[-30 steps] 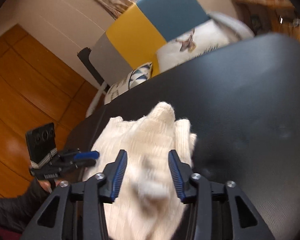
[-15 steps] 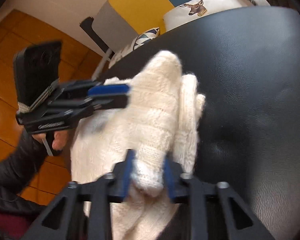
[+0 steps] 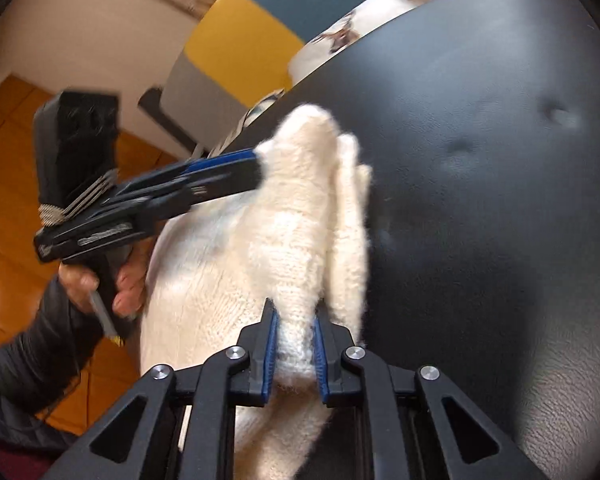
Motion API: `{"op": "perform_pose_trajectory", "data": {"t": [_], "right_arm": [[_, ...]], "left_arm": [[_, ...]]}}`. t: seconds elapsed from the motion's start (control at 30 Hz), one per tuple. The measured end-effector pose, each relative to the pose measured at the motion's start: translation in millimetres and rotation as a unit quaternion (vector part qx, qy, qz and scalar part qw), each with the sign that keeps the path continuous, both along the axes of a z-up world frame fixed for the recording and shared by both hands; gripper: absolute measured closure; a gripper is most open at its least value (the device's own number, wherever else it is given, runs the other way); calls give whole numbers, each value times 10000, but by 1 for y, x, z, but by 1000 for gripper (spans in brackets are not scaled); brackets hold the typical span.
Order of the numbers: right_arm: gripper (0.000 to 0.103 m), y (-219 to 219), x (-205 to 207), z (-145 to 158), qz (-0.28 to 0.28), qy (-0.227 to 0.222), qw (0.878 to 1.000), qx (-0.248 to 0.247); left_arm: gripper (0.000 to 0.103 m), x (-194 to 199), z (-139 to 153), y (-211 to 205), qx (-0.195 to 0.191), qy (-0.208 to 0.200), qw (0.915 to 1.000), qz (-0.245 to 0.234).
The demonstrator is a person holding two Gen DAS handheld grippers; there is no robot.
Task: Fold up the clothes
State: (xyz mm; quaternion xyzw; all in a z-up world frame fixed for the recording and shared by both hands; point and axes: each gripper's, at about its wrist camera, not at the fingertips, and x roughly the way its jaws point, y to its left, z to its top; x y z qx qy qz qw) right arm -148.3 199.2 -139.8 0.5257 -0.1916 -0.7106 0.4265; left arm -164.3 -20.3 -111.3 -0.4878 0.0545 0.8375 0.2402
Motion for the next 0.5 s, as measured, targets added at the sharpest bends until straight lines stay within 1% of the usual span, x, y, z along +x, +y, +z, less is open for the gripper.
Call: {"op": "perform_pose_trajectory", "data": {"t": [0.03,0.07,0.1,0.13,0.2,0.27,0.37,0.4,0.43,0.5], "right_arm": [[87,1,2,2,39,32,10000,16],[82,2,5,5,72,76,9999,57],[80,3,7,11,99,177,9997,134],[79,4,9,19,120,353,9990,258],[75,6,11,40,63,812,9957,452],[75,2,8,65,22,1255,9912,414],[75,-22,-1,86,201,1628,9857,397],[75,-34,-5,88,303,1668,9846,424],[75,-45,-14,84,392,1594,9850,530],[75,-56,-37,70,422,1328,9857,948]], "left_arm": [[66,4,4,-3,64,35,10000,49],[66,7,8,-6,128,70,9998,97],[66,11,12,-8,193,105,9997,146],[66,15,17,-11,257,140,9994,195],[66,27,26,-18,184,341,9989,281],[66,41,30,-26,108,543,9979,350],[66,61,30,-38,42,732,9956,586],[66,68,31,-42,20,794,9946,665],[66,74,30,-47,41,841,9939,719],[66,83,30,-55,98,890,9921,880]]}}
